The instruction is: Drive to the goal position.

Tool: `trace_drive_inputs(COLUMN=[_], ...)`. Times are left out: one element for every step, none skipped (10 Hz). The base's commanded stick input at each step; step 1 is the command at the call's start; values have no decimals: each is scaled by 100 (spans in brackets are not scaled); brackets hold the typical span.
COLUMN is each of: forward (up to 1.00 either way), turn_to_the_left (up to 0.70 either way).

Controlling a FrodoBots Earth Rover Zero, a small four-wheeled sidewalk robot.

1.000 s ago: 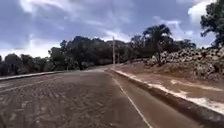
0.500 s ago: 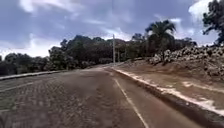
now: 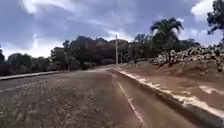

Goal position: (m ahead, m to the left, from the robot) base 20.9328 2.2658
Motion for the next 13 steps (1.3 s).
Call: trace_drive_inputs(forward=[100, 100, 100, 100, 100, 100, 100, 100, 100, 100, 100, 100, 100], turn_to_the_left=[9, 19, 0, 0, 0, 0, 3, 26, 2, 0, 0, 25, 2])
